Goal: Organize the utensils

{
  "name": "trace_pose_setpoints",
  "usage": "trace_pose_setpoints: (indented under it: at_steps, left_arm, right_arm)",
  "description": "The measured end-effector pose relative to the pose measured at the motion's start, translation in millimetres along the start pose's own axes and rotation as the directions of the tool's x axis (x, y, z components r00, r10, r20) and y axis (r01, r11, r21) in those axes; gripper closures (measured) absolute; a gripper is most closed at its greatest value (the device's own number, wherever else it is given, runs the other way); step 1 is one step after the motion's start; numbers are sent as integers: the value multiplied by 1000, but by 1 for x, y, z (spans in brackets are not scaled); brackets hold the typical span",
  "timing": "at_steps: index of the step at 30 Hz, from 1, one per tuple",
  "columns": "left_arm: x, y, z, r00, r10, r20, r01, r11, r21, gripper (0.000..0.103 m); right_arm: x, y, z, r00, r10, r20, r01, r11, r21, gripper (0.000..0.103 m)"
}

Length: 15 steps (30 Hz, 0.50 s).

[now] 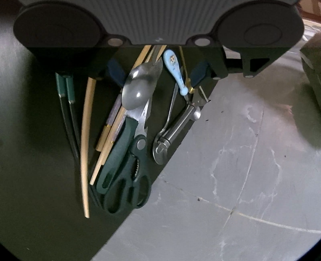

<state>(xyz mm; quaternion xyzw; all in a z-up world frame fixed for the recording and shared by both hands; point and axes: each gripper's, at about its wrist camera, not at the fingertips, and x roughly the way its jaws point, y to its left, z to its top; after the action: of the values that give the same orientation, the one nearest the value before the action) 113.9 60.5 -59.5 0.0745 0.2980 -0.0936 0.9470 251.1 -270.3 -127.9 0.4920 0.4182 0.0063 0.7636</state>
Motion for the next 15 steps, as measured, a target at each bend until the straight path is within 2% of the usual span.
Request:
trace_pose_setpoints:
  at_steps: [4,6,9,11,15]
  left_arm:
    - [0,0,0,1000,0,0,0,1000,0,26]
    - [0,0,0,1000,0,0,0,1000,0,26]
    - [0,0,0,1000,0,0,0,1000,0,26]
    - [0,0,0,1000,0,0,0,1000,0,26]
    - [0,0,0,1000,0,0,0,1000,0,26]
  right_arm:
    - [7,14,1,999,-43,-3,43,998,-52,30]
    - [10,19,0,997,-76,1,76,994,-73,45]
    - [10,20,-3,994,-112,8,113,990,-81,61]
    - [8,15,-3,994,-113,11,114,991,-64,69]
    - [3,5,-2,995,-96,20,97,995,-25,75]
